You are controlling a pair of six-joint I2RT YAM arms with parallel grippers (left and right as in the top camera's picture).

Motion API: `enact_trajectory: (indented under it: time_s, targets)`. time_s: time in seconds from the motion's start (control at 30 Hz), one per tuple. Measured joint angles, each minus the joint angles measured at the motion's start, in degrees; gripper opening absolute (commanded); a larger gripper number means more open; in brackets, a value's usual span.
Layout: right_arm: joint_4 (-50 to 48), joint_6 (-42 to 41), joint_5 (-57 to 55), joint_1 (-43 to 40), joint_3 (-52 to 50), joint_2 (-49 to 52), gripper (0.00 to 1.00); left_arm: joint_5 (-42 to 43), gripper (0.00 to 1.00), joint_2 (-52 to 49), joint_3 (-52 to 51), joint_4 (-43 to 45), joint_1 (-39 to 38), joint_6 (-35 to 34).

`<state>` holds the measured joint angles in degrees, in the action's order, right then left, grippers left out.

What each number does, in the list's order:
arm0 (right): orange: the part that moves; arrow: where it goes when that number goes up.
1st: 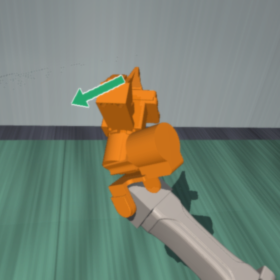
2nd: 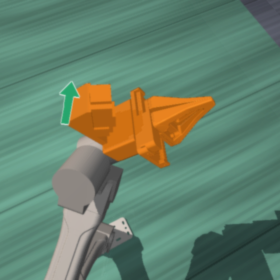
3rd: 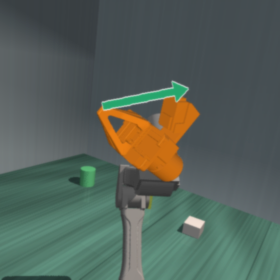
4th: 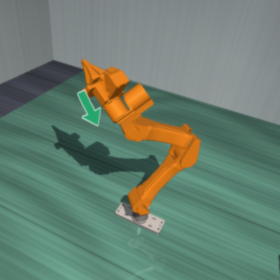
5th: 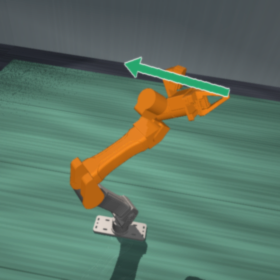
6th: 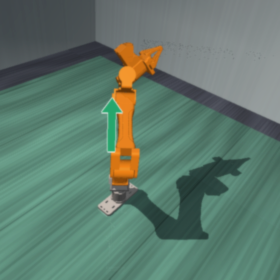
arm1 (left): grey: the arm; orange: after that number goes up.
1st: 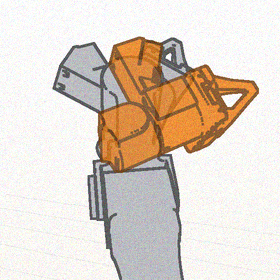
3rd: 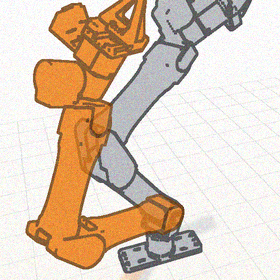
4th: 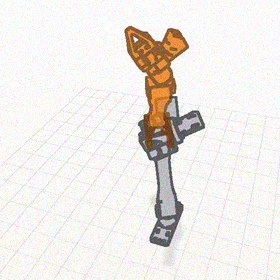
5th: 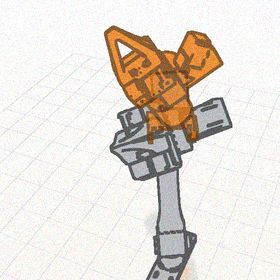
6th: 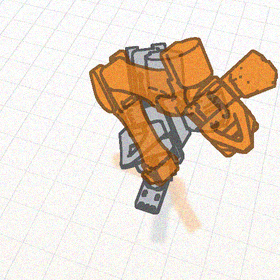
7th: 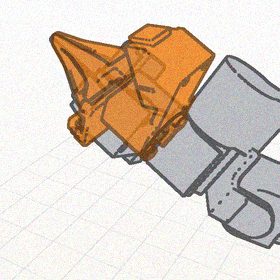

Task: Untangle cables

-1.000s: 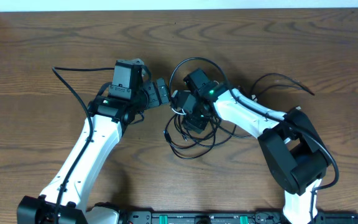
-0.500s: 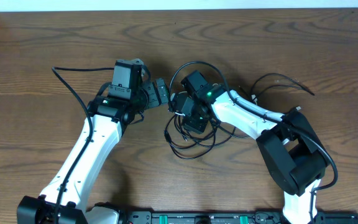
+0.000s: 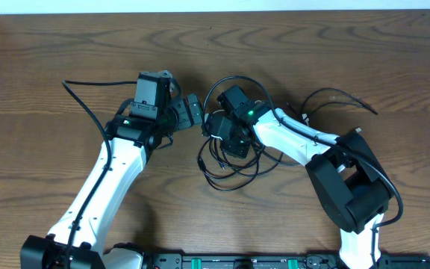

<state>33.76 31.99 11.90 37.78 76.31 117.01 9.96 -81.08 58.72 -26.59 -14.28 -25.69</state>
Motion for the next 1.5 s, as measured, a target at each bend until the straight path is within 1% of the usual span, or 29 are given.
enact_trajectory:
  time_s: [0.1, 0.3, 0.33, 0.4, 0.47, 0.53, 0.57, 0.6, 0.63, 0.7, 0.9, 0.93, 1.13, 1.5]
  targets:
    - [0.0, 0.22, 0.02, -0.04, 0.0, 0.02, 0.28, 0.0, 1.0, 0.0, 0.0, 0.0, 0.0, 0.0]
    - [-0.31, 0.42, 0.33, -0.07, 0.15, 0.5, 0.34, -0.02, 1.0, 0.0, 0.0, 0.0, 0.0, 0.0]
    - [-0.31, 0.55, 0.44, -0.09, 0.37, 0.72, 0.36, -0.02, 1.0, 0.0, 0.0, 0.0, 0.0, 0.0]
    - [-0.35, 0.66, 0.94, -0.11, 1.03, 1.33, 0.47, -0.04, 1.0, 0.0, 0.0, 0.02, 0.0, 0.0]
    - [-0.42, 1.25, 1.51, -0.11, 1.73, 1.92, 0.51, -0.17, 1.0, 0.0, 0.0, 0.02, 0.04, 0.0]
    - [-0.46, 1.49, 1.84, -0.11, 2.14, 2.29, 0.51, -0.22, 1.0, 0.0, 0.0, 0.02, 0.07, 0.0]
    - [-0.44, 1.53, 1.92, -0.11, 2.27, 2.38, 0.5, -0.24, 1.0, 0.0, 0.0, 0.02, 0.07, -0.02]
    - [-0.46, 1.53, 1.92, -0.11, 2.29, 2.4, 0.47, -0.26, 1.0, 0.0, 0.0, 0.02, 0.07, -0.02]
    - [-0.48, 1.53, 1.95, -0.11, 2.32, 2.4, 0.39, -0.26, 1.0, 0.0, 0.0, 0.02, 0.11, -0.02]
    - [-0.79, 1.51, 1.64, -0.13, 2.36, 2.49, 0.19, -0.24, 1.0, 0.0, 0.0, 0.0, 0.15, 0.0]
    - [0.5, 1.46, 1.86, -0.37, 2.93, 2.84, 0.03, -0.39, 1.0, 0.0, 0.0, 0.0, 0.2, -0.02]
    - [1.22, 1.46, 2.14, -0.37, 3.04, 2.84, 0.01, -0.42, 1.0, 0.0, 0.0, 0.0, 0.2, 0.0]
    - [6.45, 1.42, 5.11, -0.37, 3.21, 2.84, 0.01, -0.42, 1.0, 0.0, 0.0, 0.0, 0.2, 0.0]
    - [20.63, 1.4, 16.96, -0.44, 1.95, 3.02, 0.01, -0.39, 1.0, 0.0, 0.0, 0.0, 0.2, 0.0]
